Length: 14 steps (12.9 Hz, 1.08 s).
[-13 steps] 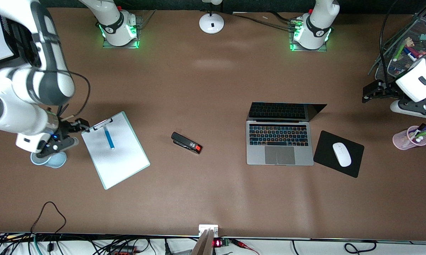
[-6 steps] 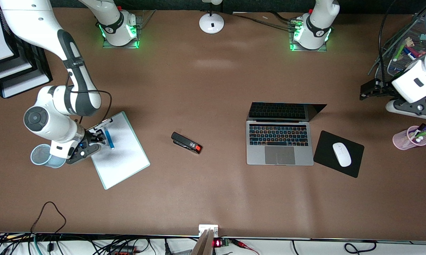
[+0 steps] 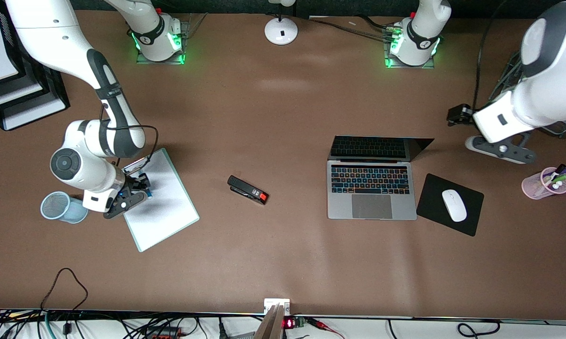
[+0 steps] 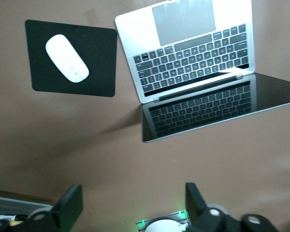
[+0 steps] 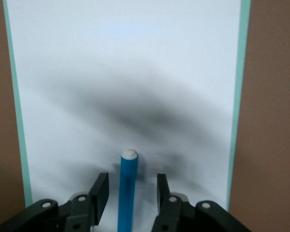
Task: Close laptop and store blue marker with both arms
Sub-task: 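Grasp the blue marker with the right gripper while the left gripper reaches the laptop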
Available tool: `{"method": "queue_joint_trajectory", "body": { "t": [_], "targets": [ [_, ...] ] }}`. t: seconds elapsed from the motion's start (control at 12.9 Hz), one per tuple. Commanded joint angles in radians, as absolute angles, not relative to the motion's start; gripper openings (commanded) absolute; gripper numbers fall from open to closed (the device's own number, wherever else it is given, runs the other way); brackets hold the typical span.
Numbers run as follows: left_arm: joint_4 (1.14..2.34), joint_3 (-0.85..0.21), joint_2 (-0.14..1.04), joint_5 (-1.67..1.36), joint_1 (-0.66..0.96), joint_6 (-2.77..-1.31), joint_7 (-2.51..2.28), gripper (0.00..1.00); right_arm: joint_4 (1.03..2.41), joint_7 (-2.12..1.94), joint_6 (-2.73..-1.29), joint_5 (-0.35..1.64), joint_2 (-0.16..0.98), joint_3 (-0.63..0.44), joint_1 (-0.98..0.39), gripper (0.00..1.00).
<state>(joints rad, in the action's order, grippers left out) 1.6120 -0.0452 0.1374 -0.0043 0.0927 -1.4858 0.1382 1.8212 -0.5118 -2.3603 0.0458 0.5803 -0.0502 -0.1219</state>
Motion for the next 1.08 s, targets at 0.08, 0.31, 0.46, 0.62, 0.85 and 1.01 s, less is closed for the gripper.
{"method": "queue_joint_trajectory", "body": {
  "t": [0.08,0.31,0.46,0.62,0.85,1.01],
  "targets": [
    [1.58,-0.048,0.146,-0.083,0.11,-1.428,0.034,0.0,1.818,-0.529,-2.416,0.083,0.612,-0.04,-0.115,0.41],
    [1.612,-0.1,0.138,-0.112,0.107,-1.407,-0.052,0.0,1.806,-0.526,-2.419,0.083,0.629,-0.04,-0.115,0.36],
    [1.65,-0.139,0.12,-0.126,0.107,-1.41,-0.121,0.0,1.804,-0.522,-2.419,0.083,0.63,-0.04,-0.114,0.33],
    [1.704,-0.192,0.098,-0.126,0.104,-1.445,-0.133,0.0,1.804,-0.518,-2.419,0.083,0.632,-0.04,-0.115,0.29],
    [1.897,-0.213,0.034,-0.124,0.104,-1.665,-0.135,0.0,1.804,-0.517,-2.419,0.084,0.641,-0.04,-0.115,0.29],
    [1.963,-0.224,0.023,-0.124,0.103,-1.738,-0.135,0.0,1.804,-0.515,-2.421,0.084,0.649,-0.04,-0.115,0.28]
  ]
}}
